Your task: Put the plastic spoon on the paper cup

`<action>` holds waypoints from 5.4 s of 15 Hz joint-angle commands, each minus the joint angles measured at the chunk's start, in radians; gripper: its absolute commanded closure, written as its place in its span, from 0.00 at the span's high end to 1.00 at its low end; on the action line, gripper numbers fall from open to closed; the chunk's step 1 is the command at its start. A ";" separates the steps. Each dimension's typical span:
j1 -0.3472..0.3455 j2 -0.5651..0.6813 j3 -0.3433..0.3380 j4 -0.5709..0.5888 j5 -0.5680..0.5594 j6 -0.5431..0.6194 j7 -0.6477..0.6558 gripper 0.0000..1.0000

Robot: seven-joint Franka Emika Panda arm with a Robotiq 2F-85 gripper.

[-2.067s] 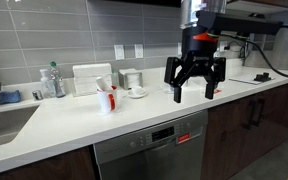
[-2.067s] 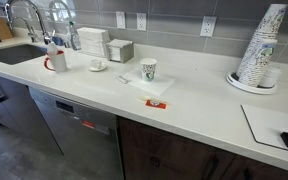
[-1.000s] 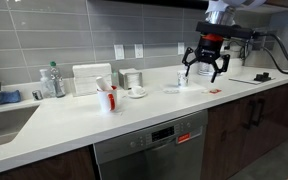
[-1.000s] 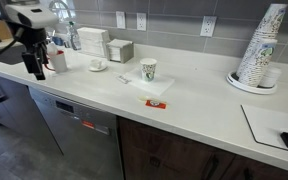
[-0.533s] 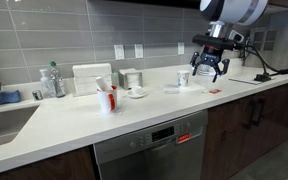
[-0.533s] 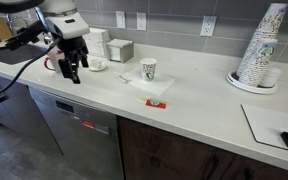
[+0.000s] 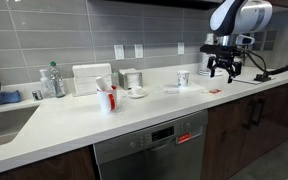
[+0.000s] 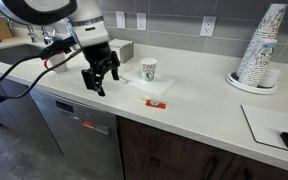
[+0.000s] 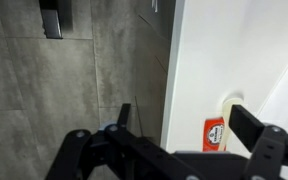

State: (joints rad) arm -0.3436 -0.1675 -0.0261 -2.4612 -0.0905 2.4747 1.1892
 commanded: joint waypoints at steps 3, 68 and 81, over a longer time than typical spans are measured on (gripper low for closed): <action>0.034 0.007 -0.044 0.009 -0.015 -0.005 0.023 1.00; 0.043 0.733 -0.202 0.831 0.381 -0.330 -0.481 0.04; 0.035 0.571 -0.180 0.938 0.527 -0.457 -0.395 0.04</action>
State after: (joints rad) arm -0.3086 0.4116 -0.2199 -1.5507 0.3579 2.0047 0.7721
